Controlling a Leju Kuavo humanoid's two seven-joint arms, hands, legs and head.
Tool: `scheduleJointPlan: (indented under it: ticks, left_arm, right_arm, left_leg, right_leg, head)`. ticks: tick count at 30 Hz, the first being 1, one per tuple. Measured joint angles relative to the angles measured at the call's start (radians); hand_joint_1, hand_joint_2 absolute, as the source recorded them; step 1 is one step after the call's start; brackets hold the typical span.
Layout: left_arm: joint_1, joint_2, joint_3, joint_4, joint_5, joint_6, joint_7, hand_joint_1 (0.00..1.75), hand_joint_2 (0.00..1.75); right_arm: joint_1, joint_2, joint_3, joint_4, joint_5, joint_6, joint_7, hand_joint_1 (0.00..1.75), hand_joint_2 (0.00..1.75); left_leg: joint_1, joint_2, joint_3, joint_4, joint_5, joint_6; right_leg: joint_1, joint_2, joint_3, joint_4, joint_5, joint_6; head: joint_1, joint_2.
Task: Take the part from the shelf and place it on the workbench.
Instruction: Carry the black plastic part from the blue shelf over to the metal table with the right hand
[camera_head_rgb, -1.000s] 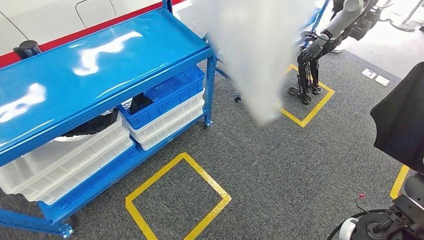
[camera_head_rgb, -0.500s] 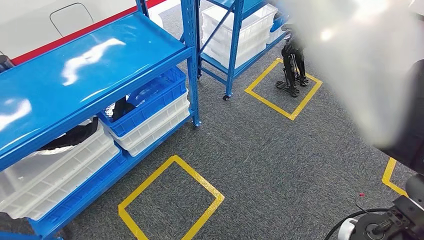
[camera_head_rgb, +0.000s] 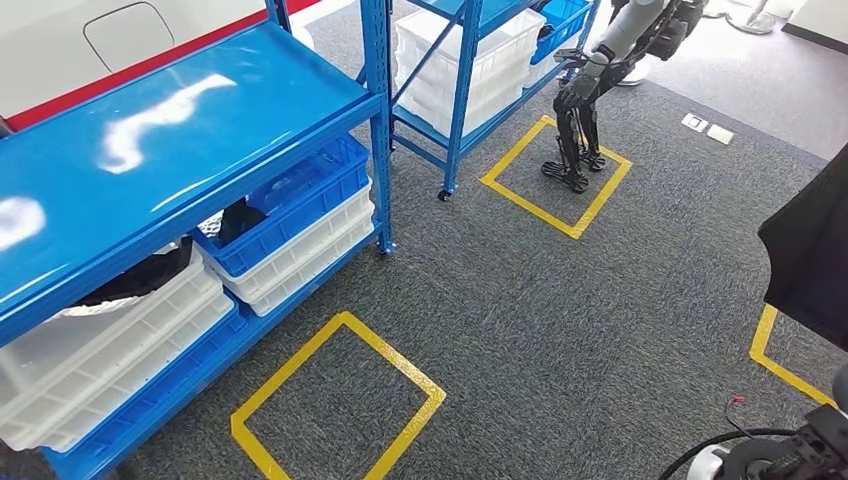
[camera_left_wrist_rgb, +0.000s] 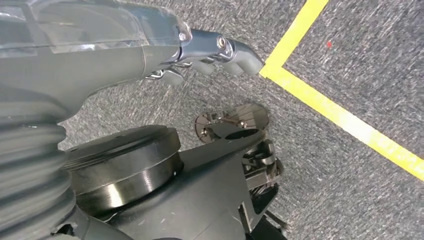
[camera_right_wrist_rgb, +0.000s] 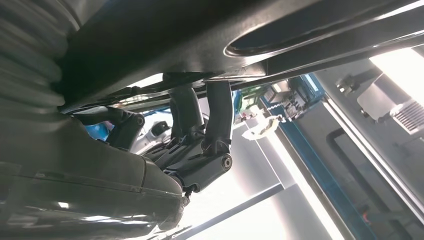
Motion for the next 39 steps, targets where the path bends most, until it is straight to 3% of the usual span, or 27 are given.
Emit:
scheduleJointPlan:
  ticks: [2,3,6,8,11,12,13,14,16,18,19,23,24,26,27,28,29,30,32,34,37,39]
  left_arm:
    - [-0.001,0.000,0.000,0.000,0.000,0.000,0.000,0.00,1.75]
    - [-0.002,-0.001,0.000,0.000,0.000,0.000,0.000,0.00,1.75]
    - [-0.003,-0.001,-0.002,0.000,-0.001,0.000,0.002,0.00,1.75]
    - [-0.003,-0.001,-0.004,0.000,-0.001,0.000,0.003,0.00,1.75]
    - [-0.002,-0.001,-0.008,0.000,-0.001,0.000,0.004,0.00,1.75]
    - [-0.002,-0.001,-0.009,0.000,-0.001,0.000,0.004,0.00,1.75]
    - [-0.001,-0.001,-0.009,0.000,-0.001,0.000,0.004,0.00,1.75]
    - [-0.001,-0.001,-0.009,0.000,-0.001,0.000,0.004,0.00,1.75]
    - [-0.001,0.001,-0.010,0.000,0.000,0.000,0.004,0.00,1.75]
    - [-0.001,0.007,-0.010,0.000,0.001,0.000,0.005,0.00,1.75]
    - [0.000,0.009,-0.010,0.000,0.001,0.000,0.007,0.00,1.75]
    - [0.003,0.014,-0.010,0.000,0.004,0.000,0.018,0.00,1.75]
    - [0.003,0.015,-0.010,0.000,0.004,0.000,0.019,0.00,1.75]
    - [0.005,0.017,-0.010,0.000,0.005,0.000,0.019,0.00,1.75]
    - [0.006,0.017,-0.010,0.000,0.005,-0.001,0.019,0.00,1.75]
    - [0.007,0.017,-0.010,0.000,0.004,-0.001,0.018,0.00,1.75]
    - [0.008,0.017,-0.010,0.000,0.004,-0.001,0.017,0.00,1.75]
    - [0.008,0.017,-0.010,0.000,0.004,-0.001,0.015,0.00,1.75]
    - [0.006,0.017,-0.010,0.000,0.003,-0.001,0.011,0.00,1.75]
    - [0.005,0.016,-0.010,0.000,0.003,-0.001,0.009,0.00,1.75]
    - [0.004,0.016,-0.010,0.000,0.003,-0.002,0.009,0.00,1.75]
    - [0.004,0.016,-0.010,0.000,0.003,-0.002,0.008,0.00,1.75]
  right_arm:
    - [-0.001,0.001,-0.002,0.000,0.005,0.000,0.003,1.75,1.75]
    - [-0.004,0.002,-0.004,0.000,0.011,0.000,0.008,1.75,1.75]
    - [-0.012,0.003,-0.008,-0.001,0.041,0.000,0.028,1.75,1.75]
    - [-0.016,0.004,-0.009,-0.001,0.056,0.000,0.039,1.75,1.75]
    - [-0.022,0.006,-0.010,-0.002,0.063,0.001,0.047,1.75,1.75]
    - [-0.023,0.007,-0.010,-0.002,0.064,0.001,0.048,1.75,1.75]
    - [-0.024,0.008,-0.010,-0.002,0.064,0.000,0.048,1.75,1.75]
    - [-0.025,0.008,-0.010,-0.002,0.065,0.000,0.049,1.75,1.75]
    - [-0.030,0.010,-0.010,-0.001,0.069,0.000,0.050,1.75,1.75]
    - [-0.033,0.011,-0.011,-0.001,0.076,0.000,0.052,1.75,1.75]
    - [-0.034,0.012,-0.010,-0.001,0.080,0.000,0.052,1.75,1.75]
    - [-0.034,0.017,-0.010,-0.002,0.093,0.001,0.052,1.75,1.75]
    - [-0.034,0.018,-0.010,-0.002,0.094,0.001,0.051,1.75,1.75]
    - [-0.033,0.020,-0.010,-0.002,0.095,0.000,0.047,1.75,1.75]
    - [-0.031,0.021,-0.010,-0.002,0.095,0.000,0.045,1.75,1.75]
    - [-0.030,0.022,-0.010,-0.002,0.096,0.000,0.042,1.75,1.75]
    - [-0.028,0.023,-0.010,-0.002,0.098,0.000,0.039,1.75,1.75]
    - [-0.027,0.024,-0.010,-0.002,0.100,0.000,0.036,1.75,1.75]
    - [-0.022,0.026,-0.010,-0.002,0.104,0.000,0.029,1.75,1.75]
    - [-0.016,0.028,-0.010,-0.002,0.105,0.000,0.025,1.75,1.75]
    - [-0.012,0.030,-0.010,-0.002,0.105,0.000,0.025,1.75,1.75]
    - [-0.011,0.030,-0.010,-0.002,0.106,0.001,0.024,1.75,1.75]
  left_leg:
    - [0.000,0.002,0.007,0.001,-0.006,-0.009]
    - [0.000,0.003,0.008,0.001,-0.007,-0.015]
    - [-0.001,0.009,0.011,-0.007,-0.006,-0.034]
    - [0.000,0.005,0.006,0.013,-0.027,-0.042]
    - [-0.002,-0.009,-0.074,0.181,-0.116,-0.041]
    - [-0.004,-0.011,-0.104,0.237,-0.133,-0.039]
    - [-0.007,-0.013,-0.121,0.263,-0.131,-0.035]
    - [-0.011,-0.013,-0.119,0.250,-0.110,-0.029]
    - [-0.022,-0.024,-0.070,0.135,-0.035,-0.005]
    - [-0.032,-0.039,-0.019,0.024,0.009,0.016]
    - [-0.036,-0.044,-0.007,-0.001,0.014,0.021]
    - [-0.029,-0.030,0.008,-0.028,0.020,0.021]
    - [-0.024,-0.025,0.012,-0.034,0.022,0.022]
    - [-0.021,-0.013,0.015,-0.037,0.022,0.022]
    - [-0.019,-0.007,0.016,-0.037,0.021,0.020]
    - [-0.017,-0.001,0.017,-0.037,0.019,0.018]
    - [-0.015,0.003,0.019,-0.037,0.017,0.015]
    - [-0.011,0.006,0.022,-0.036,0.015,0.010]
    - [-0.007,0.008,0.029,-0.033,0.008,-0.003]
    - [-0.007,0.008,0.032,-0.031,0.004,-0.019]
    - [-0.002,0.009,0.035,-0.032,-0.001,-0.039]
    - [0.001,0.000,0.016,0.015,-0.037,-0.046]
  right_leg:
    - [0.002,-0.007,0.063,-0.134,0.057,-0.003]
    - [0.004,-0.009,0.082,-0.174,0.067,-0.008]
    - [0.010,-0.006,0.089,-0.198,0.066,-0.032]
    - [0.009,-0.004,0.093,-0.208,0.071,-0.047]
    - [0.014,-0.001,0.096,-0.213,0.073,-0.061]
    - [0.018,0.000,0.097,-0.213,0.072,-0.063]
    - [0.022,0.002,0.098,-0.212,0.071,-0.065]
    - [0.026,0.005,0.099,-0.212,0.070,-0.067]
    - [0.032,0.011,0.105,-0.212,0.067,-0.070]
    - [0.034,0.017,0.106,-0.209,0.064,-0.067]
    - [0.033,0.020,0.105,-0.209,0.063,-0.064]
    - [0.030,0.024,0.096,-0.189,0.047,-0.046]
    - [0.029,0.021,0.080,-0.153,0.024,-0.039]
    - [0.020,0.012,0.021,-0.030,-0.038,-0.024]
    - [0.014,0.008,-0.009,0.029,-0.060,-0.017]
    - [0.009,0.006,-0.027,0.062,-0.064,-0.011]
    - [0.003,0.003,-0.027,0.057,-0.049,-0.006]
    - [-0.002,0.000,-0.007,0.014,-0.016,0.000]
    - [-0.011,-0.009,0.063,-0.125,0.052,0.012]
    - [-0.012,-0.012,0.103,-0.209,0.076,0.007]
    - [-0.006,-0.006,0.104,-0.215,0.073,-0.023]
    - [-0.004,-0.004,0.104,-0.219,0.077,-0.039]
  head:
    - [0.005,0.000]
    - [0.007,0.000]
    - [0.006,0.000]
    - [-0.003,0.000]
    - [-0.021,0.000]
    - [-0.023,0.000]
    - [-0.025,0.000]
    - [-0.026,0.000]
    - [-0.026,0.000]
    - [-0.025,0.000]
    - [-0.024,0.000]
    - [-0.024,0.000]
    - [-0.020,0.000]
    - [-0.007,0.000]
    - [-0.002,0.000]
    - [0.001,0.000]
    - [0.003,0.000]
    - [0.004,0.000]
    - [0.009,0.000]
    - [0.013,0.000]
    - [0.002,0.000]
    - [-0.009,0.000]
